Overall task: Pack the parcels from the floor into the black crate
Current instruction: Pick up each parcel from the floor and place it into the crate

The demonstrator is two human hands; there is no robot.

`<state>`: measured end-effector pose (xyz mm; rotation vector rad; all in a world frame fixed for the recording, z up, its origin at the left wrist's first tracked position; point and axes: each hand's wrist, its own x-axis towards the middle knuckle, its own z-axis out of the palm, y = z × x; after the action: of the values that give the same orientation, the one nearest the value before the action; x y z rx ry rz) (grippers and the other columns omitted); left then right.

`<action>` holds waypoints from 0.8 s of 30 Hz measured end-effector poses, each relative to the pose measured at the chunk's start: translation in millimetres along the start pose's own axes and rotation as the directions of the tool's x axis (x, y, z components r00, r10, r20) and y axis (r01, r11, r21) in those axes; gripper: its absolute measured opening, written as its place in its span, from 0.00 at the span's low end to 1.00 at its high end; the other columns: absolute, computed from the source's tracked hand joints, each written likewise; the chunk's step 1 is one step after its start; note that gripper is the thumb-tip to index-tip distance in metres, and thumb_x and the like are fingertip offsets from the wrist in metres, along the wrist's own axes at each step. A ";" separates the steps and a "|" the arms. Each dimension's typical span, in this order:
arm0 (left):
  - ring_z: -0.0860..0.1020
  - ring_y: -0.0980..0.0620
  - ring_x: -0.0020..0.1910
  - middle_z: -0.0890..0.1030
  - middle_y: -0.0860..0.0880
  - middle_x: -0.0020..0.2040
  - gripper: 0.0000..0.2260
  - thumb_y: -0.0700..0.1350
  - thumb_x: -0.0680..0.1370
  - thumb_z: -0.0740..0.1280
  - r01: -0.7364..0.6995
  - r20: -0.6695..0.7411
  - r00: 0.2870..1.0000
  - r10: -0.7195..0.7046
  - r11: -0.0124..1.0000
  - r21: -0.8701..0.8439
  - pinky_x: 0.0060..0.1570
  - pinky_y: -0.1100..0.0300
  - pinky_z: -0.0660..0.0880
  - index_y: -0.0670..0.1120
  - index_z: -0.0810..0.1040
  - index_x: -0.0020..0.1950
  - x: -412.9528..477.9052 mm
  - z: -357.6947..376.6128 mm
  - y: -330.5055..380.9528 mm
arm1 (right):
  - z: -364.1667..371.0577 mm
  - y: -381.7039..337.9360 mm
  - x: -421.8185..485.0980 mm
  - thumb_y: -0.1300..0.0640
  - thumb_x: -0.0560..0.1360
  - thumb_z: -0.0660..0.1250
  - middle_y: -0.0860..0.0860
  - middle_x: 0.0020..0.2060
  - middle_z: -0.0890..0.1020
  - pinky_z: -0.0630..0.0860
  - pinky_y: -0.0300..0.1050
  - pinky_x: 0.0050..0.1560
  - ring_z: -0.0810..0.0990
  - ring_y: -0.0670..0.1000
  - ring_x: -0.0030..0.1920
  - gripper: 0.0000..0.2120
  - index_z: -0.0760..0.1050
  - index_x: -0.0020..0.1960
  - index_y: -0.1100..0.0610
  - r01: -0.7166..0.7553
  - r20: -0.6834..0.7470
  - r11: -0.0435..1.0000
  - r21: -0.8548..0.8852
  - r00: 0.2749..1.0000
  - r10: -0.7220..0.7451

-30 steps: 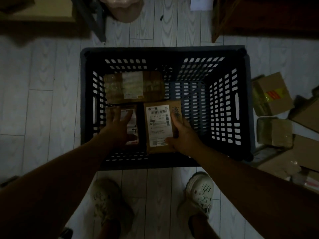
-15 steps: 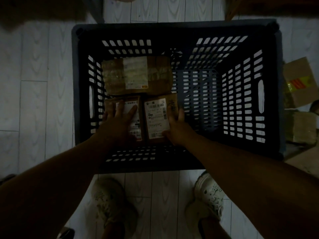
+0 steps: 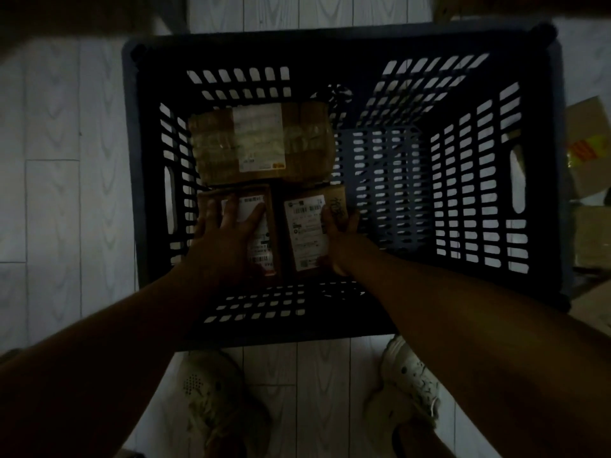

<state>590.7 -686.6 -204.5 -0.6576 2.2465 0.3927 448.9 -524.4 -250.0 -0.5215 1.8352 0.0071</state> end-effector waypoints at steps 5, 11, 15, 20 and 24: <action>0.33 0.38 0.74 0.33 0.44 0.76 0.49 0.68 0.69 0.65 0.034 0.051 0.998 -0.034 0.999 -0.001 0.72 0.40 0.44 0.58 0.33 0.75 -27.9 -26.5 10.3 | -21.8 -5.2 -47.3 0.45 0.76 0.66 0.57 0.74 0.30 0.62 0.57 0.72 0.52 0.67 0.74 0.45 0.33 0.75 0.39 0.008 -0.098 1.000 0.007 0.995 -0.008; 0.41 0.38 0.76 0.39 0.46 0.78 0.47 0.69 0.70 0.61 0.032 -0.016 0.999 -0.034 0.993 -0.115 0.73 0.38 0.48 0.56 0.32 0.75 -117.0 -116.5 35.1 | -97.4 -2.3 -179.6 0.34 0.72 0.64 0.55 0.77 0.50 0.60 0.53 0.74 0.58 0.60 0.74 0.42 0.46 0.78 0.43 0.091 -0.192 0.987 0.129 0.979 -0.065; 0.51 0.37 0.75 0.51 0.42 0.78 0.49 0.77 0.65 0.50 0.055 -0.061 0.996 -0.065 0.985 -0.161 0.71 0.39 0.56 0.53 0.37 0.77 -209.5 -181.2 55.4 | -156.6 3.7 -297.0 0.33 0.72 0.62 0.55 0.77 0.52 0.60 0.50 0.74 0.59 0.59 0.74 0.41 0.49 0.78 0.44 0.110 -0.236 0.986 0.128 0.969 -0.077; 0.50 0.40 0.75 0.52 0.42 0.77 0.39 0.63 0.76 0.60 0.105 -0.084 0.987 -0.136 0.948 -0.300 0.74 0.46 0.49 0.52 0.41 0.78 -347.6 -258.0 105.1 | -196.9 4.7 -436.0 0.30 0.71 0.60 0.54 0.78 0.48 0.57 0.56 0.74 0.55 0.61 0.75 0.44 0.44 0.78 0.43 0.143 -0.302 0.989 -0.035 0.942 -0.146; 0.54 0.40 0.75 0.55 0.39 0.76 0.34 0.53 0.79 0.62 0.036 -0.221 0.969 -0.113 0.945 -0.324 0.72 0.51 0.51 0.48 0.46 0.78 -436.1 -307.2 147.1 | -210.5 11.2 -530.6 0.31 0.73 0.58 0.54 0.78 0.48 0.55 0.57 0.74 0.52 0.59 0.76 0.42 0.45 0.78 0.47 0.157 -0.394 0.979 -0.130 0.898 -0.196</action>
<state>585.7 -561.2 334.5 -1.0022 2.3957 0.6792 376.9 -385.7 299.1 -0.8032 2.1925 -0.1484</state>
